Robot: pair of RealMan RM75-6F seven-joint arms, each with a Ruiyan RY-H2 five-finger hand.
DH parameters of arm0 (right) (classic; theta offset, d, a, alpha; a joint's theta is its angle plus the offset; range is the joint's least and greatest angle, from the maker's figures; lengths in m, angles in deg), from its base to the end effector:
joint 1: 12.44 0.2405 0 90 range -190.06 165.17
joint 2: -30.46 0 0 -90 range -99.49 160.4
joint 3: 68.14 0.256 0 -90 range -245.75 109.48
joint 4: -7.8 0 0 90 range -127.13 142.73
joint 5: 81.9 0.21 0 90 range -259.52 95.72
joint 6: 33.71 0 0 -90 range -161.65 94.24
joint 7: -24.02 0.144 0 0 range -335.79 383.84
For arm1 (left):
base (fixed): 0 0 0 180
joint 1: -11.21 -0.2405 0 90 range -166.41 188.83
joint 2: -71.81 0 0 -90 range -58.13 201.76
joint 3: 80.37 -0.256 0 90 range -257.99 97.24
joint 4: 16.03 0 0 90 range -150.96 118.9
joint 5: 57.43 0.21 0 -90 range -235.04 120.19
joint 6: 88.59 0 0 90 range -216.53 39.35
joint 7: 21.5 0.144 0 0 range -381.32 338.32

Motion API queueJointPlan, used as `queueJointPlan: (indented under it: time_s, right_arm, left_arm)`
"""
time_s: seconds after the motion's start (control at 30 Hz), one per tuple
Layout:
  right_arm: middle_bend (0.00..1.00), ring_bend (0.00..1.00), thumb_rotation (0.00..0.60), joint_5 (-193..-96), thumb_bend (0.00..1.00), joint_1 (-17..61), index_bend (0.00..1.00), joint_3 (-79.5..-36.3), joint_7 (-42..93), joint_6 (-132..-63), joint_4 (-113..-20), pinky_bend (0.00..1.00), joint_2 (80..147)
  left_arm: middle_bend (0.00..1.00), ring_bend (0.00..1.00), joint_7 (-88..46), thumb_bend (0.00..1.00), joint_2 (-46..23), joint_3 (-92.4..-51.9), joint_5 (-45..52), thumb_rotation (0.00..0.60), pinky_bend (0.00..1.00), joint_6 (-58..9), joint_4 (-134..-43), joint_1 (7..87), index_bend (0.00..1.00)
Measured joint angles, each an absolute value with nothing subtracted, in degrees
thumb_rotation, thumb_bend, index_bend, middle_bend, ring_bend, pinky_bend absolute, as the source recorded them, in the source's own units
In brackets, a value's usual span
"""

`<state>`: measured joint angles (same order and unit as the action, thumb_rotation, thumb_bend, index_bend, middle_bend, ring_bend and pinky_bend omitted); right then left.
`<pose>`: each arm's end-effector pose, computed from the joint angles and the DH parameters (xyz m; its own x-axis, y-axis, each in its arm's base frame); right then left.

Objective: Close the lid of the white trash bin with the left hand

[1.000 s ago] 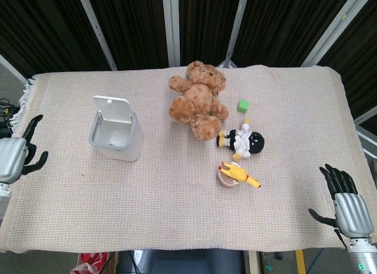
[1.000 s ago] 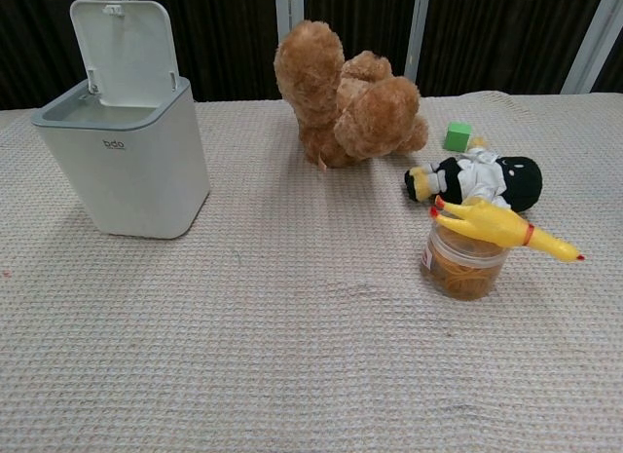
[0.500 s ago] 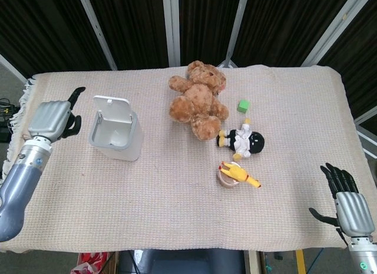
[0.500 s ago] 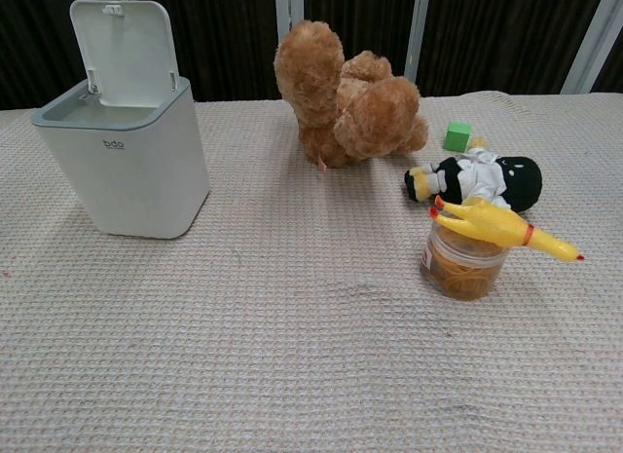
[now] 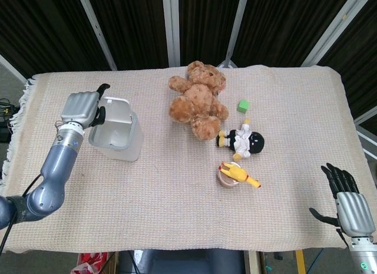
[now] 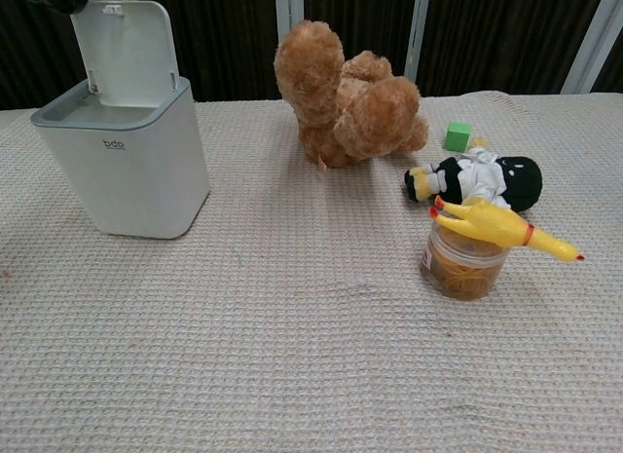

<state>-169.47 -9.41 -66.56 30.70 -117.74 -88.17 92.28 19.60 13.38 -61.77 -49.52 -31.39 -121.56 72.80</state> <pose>-0.3061 -0.1656 0.1590 0.2663 -0.0575 0.9622 -0.9638 -0.0028 0.2666 -0.0904 0.4078 0.1492 0.4311 0.2592 0.8643 0.8932 0.0129 -0.4494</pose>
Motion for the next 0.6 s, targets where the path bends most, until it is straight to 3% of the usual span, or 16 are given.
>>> queueJointPlan:
  time_s: [0.6]
  right_arm:
    - [0.00,0.00,0.600,-169.90,0.19,-9.84,0.00,-66.76,30.39,-118.43,-88.31,0.00,92.13]
  left_arm:
    - [0.99,0.90,18.21,0.70,14.93,-63.08,-50.04,0.600,1.00,-30.94,-124.91,73.56,0.29]
